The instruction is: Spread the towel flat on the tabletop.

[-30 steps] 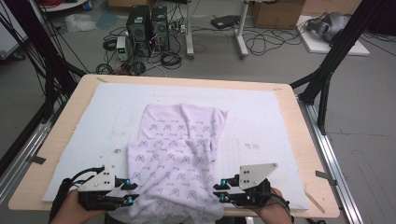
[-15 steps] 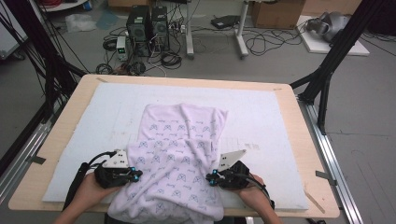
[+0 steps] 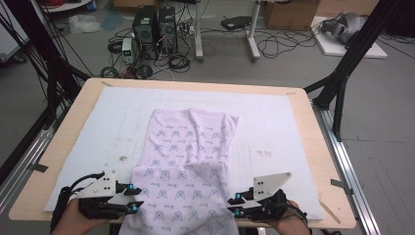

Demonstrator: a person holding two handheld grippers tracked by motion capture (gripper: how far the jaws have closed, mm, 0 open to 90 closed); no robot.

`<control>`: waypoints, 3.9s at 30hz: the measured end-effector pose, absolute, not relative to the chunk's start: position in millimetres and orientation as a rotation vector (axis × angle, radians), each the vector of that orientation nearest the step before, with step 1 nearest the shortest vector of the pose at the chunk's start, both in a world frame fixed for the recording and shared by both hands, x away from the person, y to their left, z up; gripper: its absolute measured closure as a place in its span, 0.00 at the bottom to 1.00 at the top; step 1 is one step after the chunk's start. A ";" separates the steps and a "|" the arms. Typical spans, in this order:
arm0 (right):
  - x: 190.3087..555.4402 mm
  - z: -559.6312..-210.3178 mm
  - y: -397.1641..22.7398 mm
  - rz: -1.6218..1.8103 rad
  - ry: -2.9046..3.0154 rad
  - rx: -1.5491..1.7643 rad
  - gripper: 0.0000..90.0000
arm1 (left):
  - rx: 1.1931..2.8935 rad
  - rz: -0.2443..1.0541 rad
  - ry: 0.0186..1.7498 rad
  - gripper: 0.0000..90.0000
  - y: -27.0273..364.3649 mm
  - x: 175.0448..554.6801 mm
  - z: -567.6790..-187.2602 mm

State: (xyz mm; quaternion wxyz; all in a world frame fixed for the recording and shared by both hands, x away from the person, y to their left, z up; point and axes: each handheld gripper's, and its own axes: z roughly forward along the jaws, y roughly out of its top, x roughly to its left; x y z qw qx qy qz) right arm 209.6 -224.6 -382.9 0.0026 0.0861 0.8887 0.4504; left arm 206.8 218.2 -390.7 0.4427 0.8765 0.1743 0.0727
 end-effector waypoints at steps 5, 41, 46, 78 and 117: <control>232.3 -394.9 -220.1 1.309 2.755 0.384 0.71 | 2.200 0.239 0.481 0.62 211.4 233.3 -403.6; 277.9 -432.9 -204.7 1.283 2.778 0.573 0.61 | 2.264 0.261 0.639 0.66 198.0 285.9 -436.0; 278.5 -437.2 -196.2 1.177 2.845 0.456 0.99 | 2.263 0.244 0.625 0.97 200.6 287.6 -438.6; 284.9 -403.1 -185.7 1.215 2.756 0.455 0.98 | 2.240 0.218 0.621 0.98 207.1 277.0 -440.8; 289.0 -426.9 -155.9 1.226 2.858 0.345 0.98 | 2.215 0.189 0.636 0.95 210.3 278.8 -443.1</control>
